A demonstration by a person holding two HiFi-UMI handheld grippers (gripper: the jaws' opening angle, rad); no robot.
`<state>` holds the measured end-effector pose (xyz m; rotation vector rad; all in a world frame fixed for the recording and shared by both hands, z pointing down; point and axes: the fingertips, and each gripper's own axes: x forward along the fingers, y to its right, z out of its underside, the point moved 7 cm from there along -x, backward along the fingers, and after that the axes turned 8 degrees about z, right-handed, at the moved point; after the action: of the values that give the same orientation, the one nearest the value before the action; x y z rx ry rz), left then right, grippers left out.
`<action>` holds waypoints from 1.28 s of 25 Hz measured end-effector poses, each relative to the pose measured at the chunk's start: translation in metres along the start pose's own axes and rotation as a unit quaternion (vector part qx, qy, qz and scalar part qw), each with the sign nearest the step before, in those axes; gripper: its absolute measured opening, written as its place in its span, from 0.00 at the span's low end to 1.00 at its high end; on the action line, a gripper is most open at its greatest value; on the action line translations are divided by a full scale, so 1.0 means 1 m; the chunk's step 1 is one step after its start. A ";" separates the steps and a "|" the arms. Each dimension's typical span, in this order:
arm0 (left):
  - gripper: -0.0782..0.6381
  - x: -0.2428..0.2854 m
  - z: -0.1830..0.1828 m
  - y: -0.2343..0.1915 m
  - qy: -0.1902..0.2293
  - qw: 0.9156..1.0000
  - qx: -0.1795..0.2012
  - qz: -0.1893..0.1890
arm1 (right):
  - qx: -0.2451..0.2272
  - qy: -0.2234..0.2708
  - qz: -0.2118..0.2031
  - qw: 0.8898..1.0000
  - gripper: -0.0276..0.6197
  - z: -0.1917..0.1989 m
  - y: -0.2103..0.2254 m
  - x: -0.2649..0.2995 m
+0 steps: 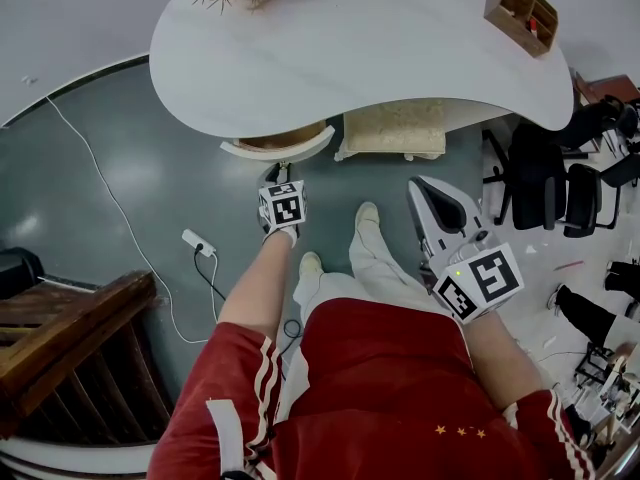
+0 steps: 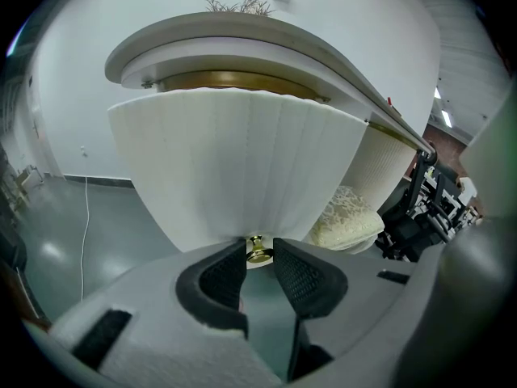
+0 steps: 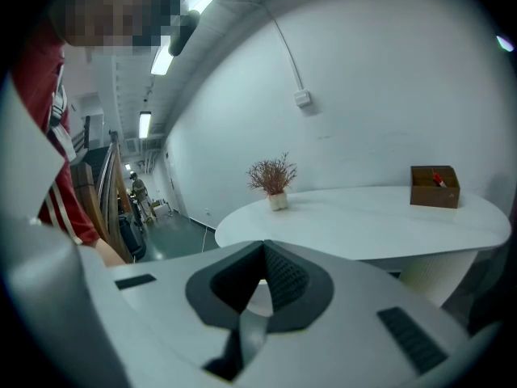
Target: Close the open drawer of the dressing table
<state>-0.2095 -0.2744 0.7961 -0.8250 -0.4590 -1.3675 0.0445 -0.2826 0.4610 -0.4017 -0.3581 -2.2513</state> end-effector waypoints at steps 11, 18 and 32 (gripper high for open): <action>0.26 0.016 -0.022 -0.006 0.003 1.000 0.004 -0.002 | 0.011 -0.011 -0.002 1.000 0.05 0.002 0.011 0.019; 0.26 0.029 -0.036 -0.014 0.020 1.000 0.004 -0.003 | 0.019 -0.018 0.004 1.000 0.05 0.006 0.023 0.025; 0.26 0.038 -0.049 -0.021 0.050 0.999 0.018 -0.011 | 0.058 -0.018 0.013 0.998 0.05 0.041 0.027 0.035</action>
<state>-0.2313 -0.3362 0.7965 -0.7202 -0.4141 -1.4106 0.0501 -0.3080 0.5159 -0.3852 -0.4963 -2.1884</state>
